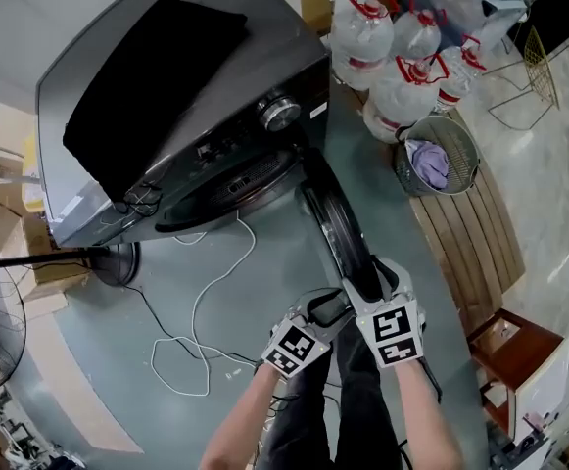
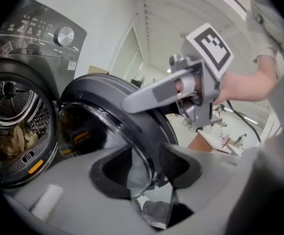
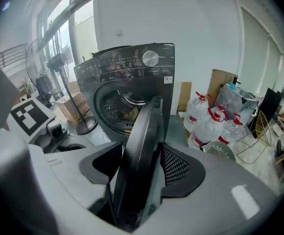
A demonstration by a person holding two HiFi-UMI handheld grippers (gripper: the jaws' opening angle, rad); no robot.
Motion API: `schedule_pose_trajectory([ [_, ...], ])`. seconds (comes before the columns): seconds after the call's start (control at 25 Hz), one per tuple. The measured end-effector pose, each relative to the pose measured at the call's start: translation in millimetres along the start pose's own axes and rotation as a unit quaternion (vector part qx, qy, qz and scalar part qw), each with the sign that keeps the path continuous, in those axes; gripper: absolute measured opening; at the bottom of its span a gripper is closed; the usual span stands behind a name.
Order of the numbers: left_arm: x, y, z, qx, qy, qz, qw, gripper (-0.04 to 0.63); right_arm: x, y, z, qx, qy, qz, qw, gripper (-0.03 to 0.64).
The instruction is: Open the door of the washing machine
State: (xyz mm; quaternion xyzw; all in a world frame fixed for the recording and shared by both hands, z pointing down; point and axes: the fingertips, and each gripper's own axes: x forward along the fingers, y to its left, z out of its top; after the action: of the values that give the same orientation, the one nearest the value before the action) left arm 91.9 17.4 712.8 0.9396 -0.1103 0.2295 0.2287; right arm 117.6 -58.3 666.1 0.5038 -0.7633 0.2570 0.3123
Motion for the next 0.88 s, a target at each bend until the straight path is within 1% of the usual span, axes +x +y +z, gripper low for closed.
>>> schedule_pose_trajectory([
  [0.12,1.7,13.1,12.2,-0.002,-0.010,0.019,0.9998,0.181,-6.8,-19.6,-3.8,-0.011,0.006,-0.012,1.000,0.235],
  [0.24,0.4,23.3,26.3,0.000,-0.022,0.029,0.9993,0.133,-11.7,-41.0,-5.8,-0.014,0.008,-0.026,1.000,0.224],
  [0.4,-3.5,37.2,48.6,-0.002,-0.047,0.044,0.9979,0.108,-17.1,-70.7,-6.1,-0.017,0.010,-0.043,0.999,0.219],
  [0.56,-2.1,57.6,58.7,-0.015,-0.057,0.080,0.9951,0.058,-18.9,-100.6,-5.9,-0.032,0.021,-0.053,0.998,0.221],
  [0.72,-4.3,71.0,62.9,-0.023,-0.058,0.108,0.9921,0.057,-19.4,-124.3,-0.7,-0.054,0.025,-0.053,0.997,0.225],
  [0.88,3.3,70.3,55.6,-0.024,-0.042,0.112,0.9925,0.057,-22.3,-150.7,4.5,-0.078,0.032,-0.065,0.994,0.232],
])
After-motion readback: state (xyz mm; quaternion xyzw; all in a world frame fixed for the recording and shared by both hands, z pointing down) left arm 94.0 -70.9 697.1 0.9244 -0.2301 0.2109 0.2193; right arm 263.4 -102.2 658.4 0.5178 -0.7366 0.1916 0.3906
